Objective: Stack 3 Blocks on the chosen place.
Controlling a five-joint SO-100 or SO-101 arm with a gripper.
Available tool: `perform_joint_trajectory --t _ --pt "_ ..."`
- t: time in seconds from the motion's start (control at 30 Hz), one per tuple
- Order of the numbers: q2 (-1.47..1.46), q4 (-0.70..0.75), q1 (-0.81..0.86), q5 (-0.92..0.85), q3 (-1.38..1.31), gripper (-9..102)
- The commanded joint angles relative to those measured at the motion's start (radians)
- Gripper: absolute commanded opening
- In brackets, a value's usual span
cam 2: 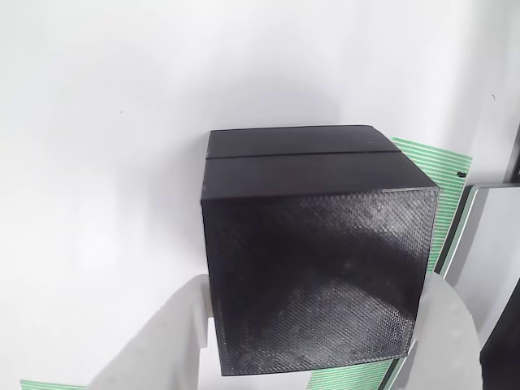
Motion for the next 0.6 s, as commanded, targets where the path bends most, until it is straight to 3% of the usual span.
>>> perform_joint_trajectory --t 0.0,0.37,0.57 --pt "0.064 0.021 -0.005 -0.008 0.054 22" --pt "0.462 -0.087 0.048 -0.011 0.465 22" --pt "0.614 -0.06 0.155 -0.04 0.552 22"
